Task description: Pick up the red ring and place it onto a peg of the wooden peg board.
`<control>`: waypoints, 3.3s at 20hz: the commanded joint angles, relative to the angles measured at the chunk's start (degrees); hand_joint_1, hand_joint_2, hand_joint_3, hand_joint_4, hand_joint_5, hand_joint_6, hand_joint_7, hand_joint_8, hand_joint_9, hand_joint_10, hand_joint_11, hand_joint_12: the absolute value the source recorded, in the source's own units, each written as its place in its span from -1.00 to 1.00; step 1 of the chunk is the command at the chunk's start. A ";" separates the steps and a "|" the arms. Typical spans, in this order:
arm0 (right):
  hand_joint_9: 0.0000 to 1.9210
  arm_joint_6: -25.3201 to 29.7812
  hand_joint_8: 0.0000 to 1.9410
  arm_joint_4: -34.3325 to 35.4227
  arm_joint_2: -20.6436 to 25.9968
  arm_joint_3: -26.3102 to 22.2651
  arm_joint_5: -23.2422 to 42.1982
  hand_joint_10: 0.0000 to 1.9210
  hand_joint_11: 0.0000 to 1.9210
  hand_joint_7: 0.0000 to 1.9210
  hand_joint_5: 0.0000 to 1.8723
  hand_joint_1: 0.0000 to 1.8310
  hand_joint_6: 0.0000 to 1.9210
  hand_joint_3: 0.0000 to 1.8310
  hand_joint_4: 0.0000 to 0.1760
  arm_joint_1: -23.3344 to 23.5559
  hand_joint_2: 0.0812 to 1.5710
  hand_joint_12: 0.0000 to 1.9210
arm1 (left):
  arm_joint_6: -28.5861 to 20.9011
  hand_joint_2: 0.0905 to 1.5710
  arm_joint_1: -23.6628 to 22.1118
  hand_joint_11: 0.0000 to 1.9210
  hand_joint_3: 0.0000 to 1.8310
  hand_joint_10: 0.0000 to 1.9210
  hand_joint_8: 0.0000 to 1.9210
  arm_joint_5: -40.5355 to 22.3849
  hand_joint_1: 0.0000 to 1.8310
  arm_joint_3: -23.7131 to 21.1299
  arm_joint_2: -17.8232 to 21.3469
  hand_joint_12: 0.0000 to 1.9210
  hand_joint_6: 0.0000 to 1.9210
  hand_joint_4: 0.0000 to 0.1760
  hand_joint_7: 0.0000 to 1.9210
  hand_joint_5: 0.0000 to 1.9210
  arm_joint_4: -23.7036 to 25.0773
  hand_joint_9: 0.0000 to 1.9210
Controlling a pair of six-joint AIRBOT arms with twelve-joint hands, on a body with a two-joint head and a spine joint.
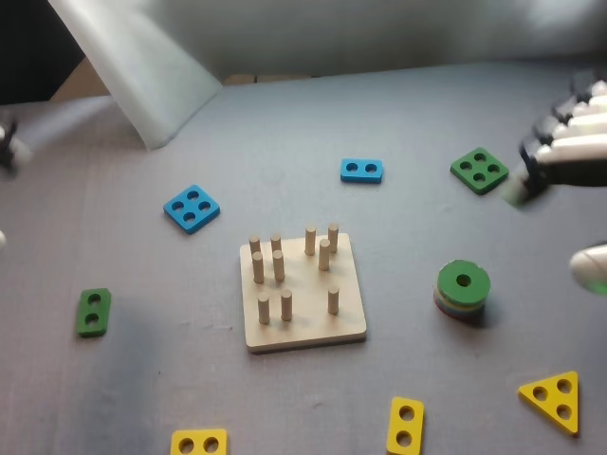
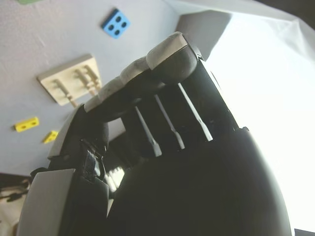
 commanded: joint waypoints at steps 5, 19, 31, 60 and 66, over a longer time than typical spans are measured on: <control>-0.86 0.01 -0.99 1.24 0.06 -0.14 -1.13 -0.99 -1.00 -0.81 -0.75 -1.00 -0.99 -0.99 -1.00 0.66 0.60 -0.68 | 0.09 0.60 -0.42 -1.00 -0.98 -1.00 -1.00 -1.07 -1.00 0.28 0.07 -0.64 -1.00 -1.00 -0.80 -0.78 -0.98 -0.85; -0.89 1.16 -1.00 1.24 -0.13 -0.07 -1.89 -1.00 -1.00 -0.87 -0.61 -0.89 -1.00 -1.00 0.32 0.67 0.18 -0.36 | 0.06 0.60 -0.44 -1.00 -1.00 -1.00 -1.00 -1.29 -1.00 0.87 -0.20 -0.60 -1.00 -1.00 -0.75 -0.73 -1.00 -0.81; -1.00 2.73 -1.00 1.25 -5.56 2.70 -8.53 -1.00 -1.00 -0.93 -0.28 -0.46 -0.98 -1.00 -0.03 -0.86 0.05 -0.67 | 0.05 0.61 -0.47 -1.00 -1.00 -0.99 -0.99 -1.29 -1.00 1.26 -0.56 -0.63 -0.99 -1.00 -0.67 -0.65 -0.99 -0.78; -1.00 -0.66 -0.99 1.12 -29.17 19.99 -17.01 -1.00 -1.00 -0.92 0.02 -0.06 -1.00 -1.00 0.13 -9.13 0.04 -0.77 | 0.05 0.60 -0.32 -1.00 -1.00 -0.99 -0.99 -0.73 -1.00 1.75 -0.50 -0.35 -0.99 -1.00 -0.60 -0.55 -0.99 -0.70; -1.00 -1.05 -1.00 1.08 -32.07 22.73 -17.53 -1.00 -1.00 -0.96 -0.03 -0.11 -1.00 -1.00 0.21 -11.62 0.08 -0.77 | 0.06 0.62 -0.32 -1.00 -1.00 -0.99 -0.99 -0.73 -1.00 1.75 -0.46 -0.32 -0.99 -1.00 -0.58 -0.54 -0.98 -0.69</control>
